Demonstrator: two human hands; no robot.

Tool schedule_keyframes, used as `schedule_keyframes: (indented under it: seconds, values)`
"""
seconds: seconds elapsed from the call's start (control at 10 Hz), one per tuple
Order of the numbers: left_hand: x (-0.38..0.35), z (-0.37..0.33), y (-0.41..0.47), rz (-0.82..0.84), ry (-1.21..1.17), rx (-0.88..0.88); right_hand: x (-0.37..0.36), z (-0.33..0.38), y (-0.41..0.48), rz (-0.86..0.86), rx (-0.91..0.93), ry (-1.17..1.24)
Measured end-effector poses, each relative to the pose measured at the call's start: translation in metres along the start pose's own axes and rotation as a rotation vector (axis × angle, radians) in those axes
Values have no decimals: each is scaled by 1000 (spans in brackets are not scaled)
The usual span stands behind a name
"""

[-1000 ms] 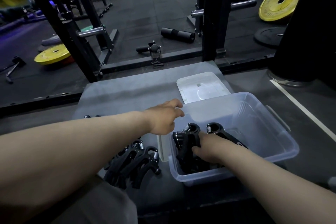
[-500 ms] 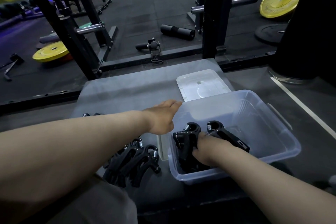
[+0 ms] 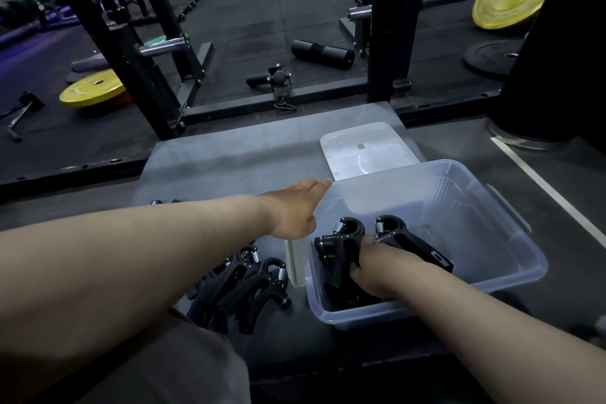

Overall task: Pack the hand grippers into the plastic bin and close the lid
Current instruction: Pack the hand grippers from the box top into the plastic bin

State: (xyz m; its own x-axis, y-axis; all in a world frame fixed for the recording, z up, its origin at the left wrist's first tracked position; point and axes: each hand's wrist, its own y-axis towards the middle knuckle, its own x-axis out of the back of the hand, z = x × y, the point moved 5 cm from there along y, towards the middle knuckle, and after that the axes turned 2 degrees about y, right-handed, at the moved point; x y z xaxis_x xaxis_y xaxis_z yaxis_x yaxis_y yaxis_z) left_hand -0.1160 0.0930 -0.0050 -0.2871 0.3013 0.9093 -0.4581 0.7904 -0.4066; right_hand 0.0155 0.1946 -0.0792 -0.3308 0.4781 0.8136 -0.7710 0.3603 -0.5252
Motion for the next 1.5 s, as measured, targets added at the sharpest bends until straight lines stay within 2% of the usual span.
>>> schedule_keyframes:
  seconds: [0.3,0.4,0.6,0.7,0.8,1.0,1.2,1.3,1.5]
  values:
    - [1,-1,-2,7,-3,3,-1,5,-3,3,-22,35]
    - [0,-1,-2,12,-11,7,4,4,-4,9,7,-23]
    - [-2,2,1,18,-28,15,31,19,-20,-258,156,-168]
    - [-1,3,3,3,-34,12,38,22,-24,-387,206,-86]
    - [0,7,6,-4,-63,16,34,26,-19,-427,282,118]
    - [-3,26,8,-12,-129,29,31,58,-15,-373,390,271]
    - [-12,60,-7,-17,-118,120,24,92,-3,-347,488,331]
    - [-21,75,-15,52,-77,140,13,100,1,-274,476,375]
    - [-73,78,-34,377,147,209,6,100,4,-270,485,368]
